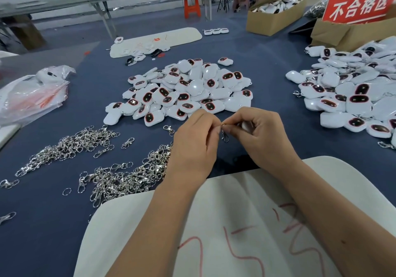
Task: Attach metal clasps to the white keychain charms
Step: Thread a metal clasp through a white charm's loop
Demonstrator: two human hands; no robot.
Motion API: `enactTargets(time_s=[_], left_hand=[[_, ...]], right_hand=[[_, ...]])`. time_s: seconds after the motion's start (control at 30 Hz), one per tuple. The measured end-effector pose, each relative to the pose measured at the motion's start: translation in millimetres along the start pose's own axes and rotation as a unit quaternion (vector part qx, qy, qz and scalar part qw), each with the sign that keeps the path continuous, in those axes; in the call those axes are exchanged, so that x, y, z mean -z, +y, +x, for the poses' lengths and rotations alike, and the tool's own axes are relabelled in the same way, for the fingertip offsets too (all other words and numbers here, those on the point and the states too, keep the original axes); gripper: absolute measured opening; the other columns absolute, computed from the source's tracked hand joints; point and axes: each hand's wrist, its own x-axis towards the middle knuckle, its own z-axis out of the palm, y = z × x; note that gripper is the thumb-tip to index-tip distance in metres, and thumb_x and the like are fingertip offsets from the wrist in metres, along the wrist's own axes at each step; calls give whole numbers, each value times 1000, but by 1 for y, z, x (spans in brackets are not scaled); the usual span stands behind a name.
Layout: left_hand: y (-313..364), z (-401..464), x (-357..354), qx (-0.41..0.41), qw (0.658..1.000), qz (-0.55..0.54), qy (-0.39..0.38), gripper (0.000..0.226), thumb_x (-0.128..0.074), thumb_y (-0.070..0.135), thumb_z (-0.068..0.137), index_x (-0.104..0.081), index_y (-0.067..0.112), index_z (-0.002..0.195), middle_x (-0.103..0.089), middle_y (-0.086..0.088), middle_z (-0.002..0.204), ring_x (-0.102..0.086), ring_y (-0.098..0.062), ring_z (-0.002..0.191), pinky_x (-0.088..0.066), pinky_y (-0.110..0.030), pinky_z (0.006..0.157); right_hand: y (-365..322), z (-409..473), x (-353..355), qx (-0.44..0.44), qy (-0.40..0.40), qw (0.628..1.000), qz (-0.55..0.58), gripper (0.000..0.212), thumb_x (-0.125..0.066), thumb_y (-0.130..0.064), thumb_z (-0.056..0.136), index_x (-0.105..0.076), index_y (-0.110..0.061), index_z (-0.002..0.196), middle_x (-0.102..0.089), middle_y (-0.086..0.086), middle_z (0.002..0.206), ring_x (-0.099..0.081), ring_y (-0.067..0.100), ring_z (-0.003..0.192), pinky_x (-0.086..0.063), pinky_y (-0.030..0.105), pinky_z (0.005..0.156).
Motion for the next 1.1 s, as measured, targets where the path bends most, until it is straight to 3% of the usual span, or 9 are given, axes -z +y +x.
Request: enactTargets(time_s=[0.3, 0.37, 0.43, 0.5, 0.57, 0.7, 0.9, 1.0, 1.1], left_hand=[[0, 2, 5, 4, 999, -47, 14, 16, -65, 2, 88, -61, 14, 79, -58, 5, 80, -55, -17, 75, -43, -30, 66], [1, 2, 4, 4, 999, -51, 6, 17, -65, 1, 87, -61, 16, 79, -57, 7, 79, -54, -18, 74, -42, -28, 64], [4, 1, 2, 3, 998, -57, 0, 18, -66, 0, 85, -61, 15, 78, -57, 6, 78, -54, -19, 72, -42, -28, 62], [6, 0, 0, 3, 998, -63, -4, 16, -66, 0, 84, -61, 14, 78, -57, 5, 77, -53, -19, 70, -43, -30, 61], [7, 0, -1, 0, 998, -64, -3, 14, -66, 1, 83, -62, 12, 77, -57, 3, 76, -54, -19, 68, -45, -33, 62], [6, 1, -1, -3, 998, -56, 17, 16, -67, -2, 82, -62, 12, 76, -58, 4, 76, -54, -19, 70, -44, -33, 62], [4, 2, 0, -10, 998, -44, 38, 14, -67, 0, 86, -63, 12, 79, -58, 4, 79, -55, -17, 73, -44, -31, 65], [4, 2, 0, -17, 998, -37, 49, 12, -67, 0, 87, -64, 10, 81, -59, 4, 82, -54, -14, 76, -43, -25, 67], [4, 2, 1, -25, 997, -40, 59, 12, -66, 1, 89, -64, 10, 82, -60, 4, 84, -55, -13, 78, -41, -20, 70]], right_hand=[[8, 5, 0, -81, 5, 996, 46, 7, -69, -37, 94, -71, -30, 95, -62, -13, 71, -45, 13, 63, -40, 25, 60], [11, 6, 2, -128, 13, 986, 104, 15, -62, -27, 92, -65, -31, 106, -64, -17, 84, -55, 10, 73, -49, 28, 73], [13, 6, 3, -145, 26, 981, 126, 34, -72, -14, 90, -58, -31, 116, -70, -9, 106, -69, 11, 91, -57, 34, 88], [13, 5, 3, -154, 56, 975, 147, 46, -84, -12, 85, -56, -29, 117, -71, 2, 111, -71, 17, 95, -58, 37, 89], [13, 6, 5, -165, 65, 969, 170, 42, -87, -16, 80, -62, -26, 112, -73, 8, 106, -68, 22, 89, -55, 41, 86], [9, 5, 4, -123, -20, 979, 160, 29, -62, -10, 79, -77, -23, 100, -59, -2, 76, -46, 24, 71, -39, 36, 69], [7, 5, 5, -86, -30, 986, 141, 9, -72, -23, 95, -80, -21, 92, -55, -19, 60, -44, 14, 61, -41, 28, 65], [6, 5, 3, -84, -33, 988, 126, 7, -75, -29, 93, -81, -26, 91, -47, 0, 60, -37, 41, 64, -36, 39, 63], [5, 5, 3, -87, -44, 987, 129, 7, -75, -29, 93, -81, -28, 90, -49, 11, 63, -38, 42, 65, -36, 41, 64]])
